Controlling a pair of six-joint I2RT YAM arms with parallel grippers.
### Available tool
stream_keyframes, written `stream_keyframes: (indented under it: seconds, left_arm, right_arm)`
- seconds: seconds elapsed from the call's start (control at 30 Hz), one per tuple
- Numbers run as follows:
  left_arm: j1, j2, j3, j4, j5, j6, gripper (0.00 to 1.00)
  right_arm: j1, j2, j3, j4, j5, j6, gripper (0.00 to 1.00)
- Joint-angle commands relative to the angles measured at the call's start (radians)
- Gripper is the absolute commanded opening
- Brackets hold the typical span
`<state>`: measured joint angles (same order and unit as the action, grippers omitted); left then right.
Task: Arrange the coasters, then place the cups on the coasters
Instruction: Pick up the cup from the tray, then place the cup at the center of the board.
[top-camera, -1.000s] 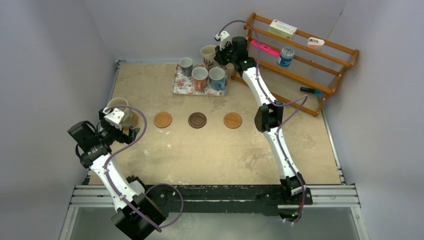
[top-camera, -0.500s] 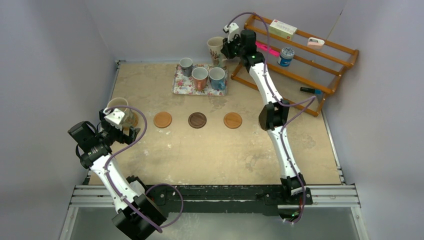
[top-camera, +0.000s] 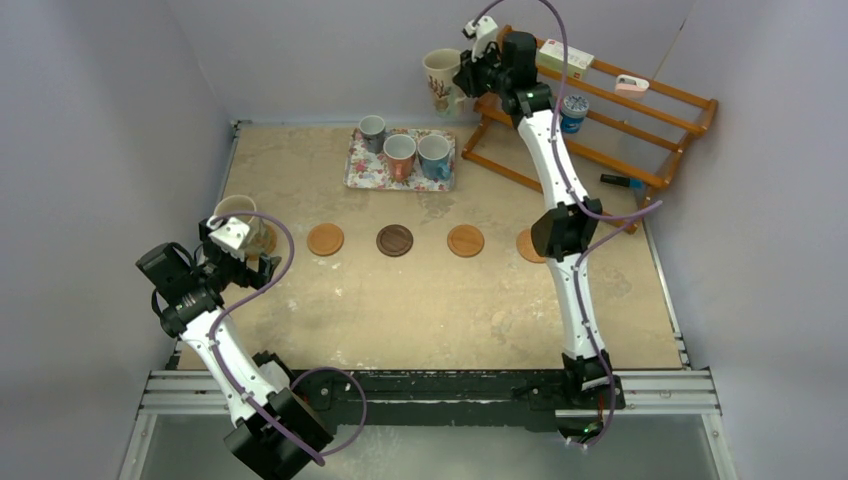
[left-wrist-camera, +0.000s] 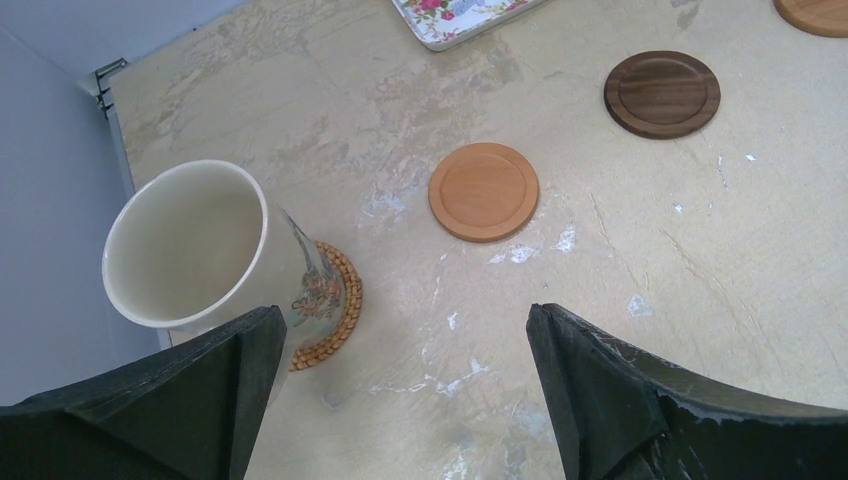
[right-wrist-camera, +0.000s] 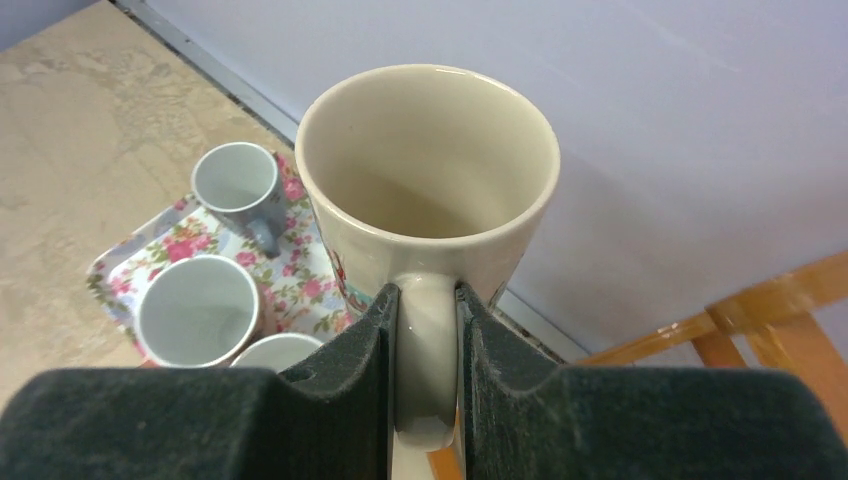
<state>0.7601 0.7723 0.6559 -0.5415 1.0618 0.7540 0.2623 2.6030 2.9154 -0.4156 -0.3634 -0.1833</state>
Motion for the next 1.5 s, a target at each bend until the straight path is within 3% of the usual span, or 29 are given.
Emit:
stream_keyframes:
  seconds: [0.0,0.13,0.43,0.73,1.17,1.47]
  left_arm:
    - [0.009,-0.011,-0.006,-0.004,0.041,0.035,1.00]
    - [0.009,-0.010,-0.007,-0.009,0.047,0.039,1.00]
    - [0.009,-0.024,-0.005,-0.038,0.060,0.062,1.00]
    - [0.009,-0.021,-0.006,-0.044,0.070,0.070,1.00]
    - [0.010,-0.028,-0.006,-0.064,0.083,0.091,1.00]
    - [0.009,-0.019,-0.006,-0.074,0.090,0.104,1.00]
  right_arm:
    - [-0.034,-0.252,-0.086,0.108,-0.084,0.003,0.00]
    - [-0.074,-0.408,-0.306,0.147,-0.149,0.001,0.00]
    - [-0.096,-0.829,-0.981,0.426,-0.209,-0.025,0.00]
    - [-0.125,-1.131,-1.457,0.675,-0.228,-0.035,0.00]
    - [-0.209,-1.250,-1.893,1.040,-0.244,0.054,0.00]
    - [-0.218,-1.216,-2.042,1.222,-0.249,0.058,0.00]
